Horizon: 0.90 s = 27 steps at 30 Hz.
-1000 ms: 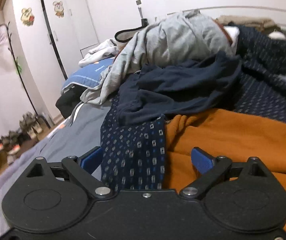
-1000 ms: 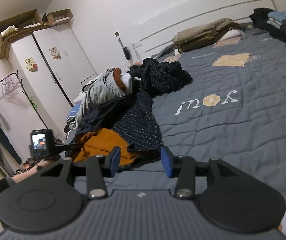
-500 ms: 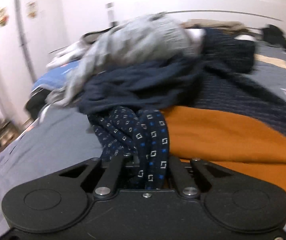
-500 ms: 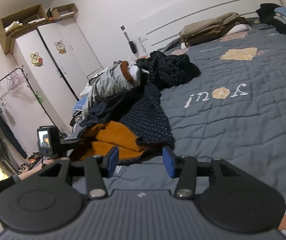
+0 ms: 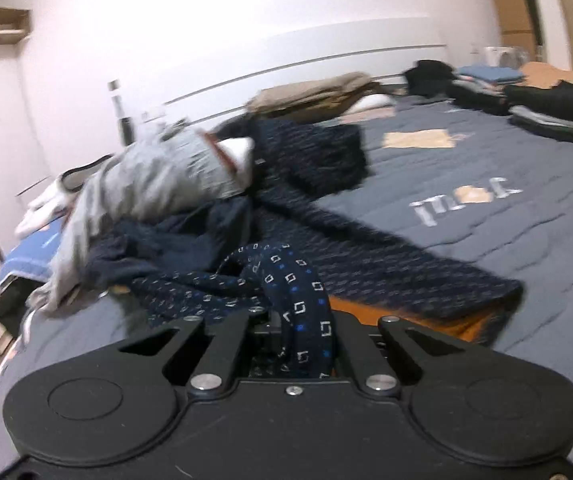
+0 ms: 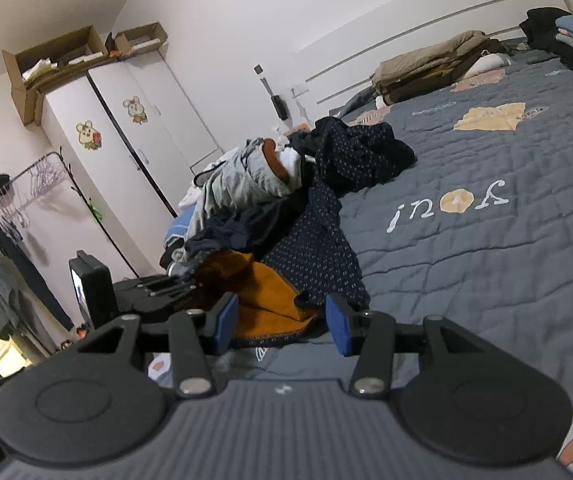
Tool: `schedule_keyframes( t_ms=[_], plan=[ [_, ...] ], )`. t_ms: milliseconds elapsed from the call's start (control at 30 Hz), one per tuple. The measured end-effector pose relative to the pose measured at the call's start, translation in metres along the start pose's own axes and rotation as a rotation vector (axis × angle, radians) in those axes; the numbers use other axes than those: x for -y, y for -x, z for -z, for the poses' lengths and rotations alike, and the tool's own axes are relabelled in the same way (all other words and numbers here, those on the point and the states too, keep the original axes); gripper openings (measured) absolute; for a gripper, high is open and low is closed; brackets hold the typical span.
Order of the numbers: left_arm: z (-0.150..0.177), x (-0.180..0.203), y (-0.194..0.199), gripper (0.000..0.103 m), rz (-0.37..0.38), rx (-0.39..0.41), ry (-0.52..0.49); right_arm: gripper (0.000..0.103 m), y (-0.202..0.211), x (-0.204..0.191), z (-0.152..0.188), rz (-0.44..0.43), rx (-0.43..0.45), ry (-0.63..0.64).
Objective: Fold clothes
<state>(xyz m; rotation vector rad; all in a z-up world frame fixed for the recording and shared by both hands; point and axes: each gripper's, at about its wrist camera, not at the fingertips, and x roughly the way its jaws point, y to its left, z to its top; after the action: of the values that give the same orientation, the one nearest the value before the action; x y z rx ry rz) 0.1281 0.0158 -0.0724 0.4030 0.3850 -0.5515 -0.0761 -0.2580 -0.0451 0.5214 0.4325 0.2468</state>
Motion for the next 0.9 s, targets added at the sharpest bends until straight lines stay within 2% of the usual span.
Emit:
schedule_keyframes(
  t_ms=[133,233,267,367,433,500,567,600,700,833,900],
  plan=[
    [-0.014,0.039,0.02,0.001,0.098,0.04,-0.094,0.048,0.012,0.009,-0.01,-0.028,0.024,-0.057],
    [-0.025,0.069,0.039,0.0,0.298,0.069,-0.115,0.048,0.024,0.019,-0.018,-0.023,0.045,-0.09],
    [-0.028,0.088,0.05,0.0,0.33,0.09,-0.16,0.048,0.028,0.023,-0.02,-0.016,0.051,-0.095],
    [-0.029,0.139,0.071,0.0,0.318,0.138,-0.269,0.048,0.037,0.032,-0.023,0.005,0.059,-0.101],
    [-0.029,0.143,0.073,0.002,0.293,0.122,-0.183,0.048,0.043,0.039,-0.025,0.02,0.065,-0.105],
    [-0.028,0.132,0.067,0.018,0.244,0.078,-0.079,0.048,0.047,0.045,-0.027,0.023,0.074,-0.119],
    [-0.022,0.11,0.064,0.075,0.146,0.065,0.026,0.048,0.048,0.052,-0.029,0.022,0.084,-0.138],
    [-0.019,0.097,0.063,0.087,0.094,0.058,0.088,0.048,0.047,0.056,-0.029,0.024,0.084,-0.147],
    [-0.007,0.045,0.059,0.09,-0.022,0.053,0.275,0.052,0.039,0.065,-0.029,0.036,0.071,-0.15],
    [0.01,-0.034,0.043,0.098,-0.113,-0.023,0.533,0.062,0.003,0.076,-0.031,0.06,0.009,-0.152],
    [0.021,-0.068,0.03,0.099,-0.126,-0.06,0.639,0.064,-0.026,0.078,-0.032,0.059,-0.027,-0.138]
  ],
)
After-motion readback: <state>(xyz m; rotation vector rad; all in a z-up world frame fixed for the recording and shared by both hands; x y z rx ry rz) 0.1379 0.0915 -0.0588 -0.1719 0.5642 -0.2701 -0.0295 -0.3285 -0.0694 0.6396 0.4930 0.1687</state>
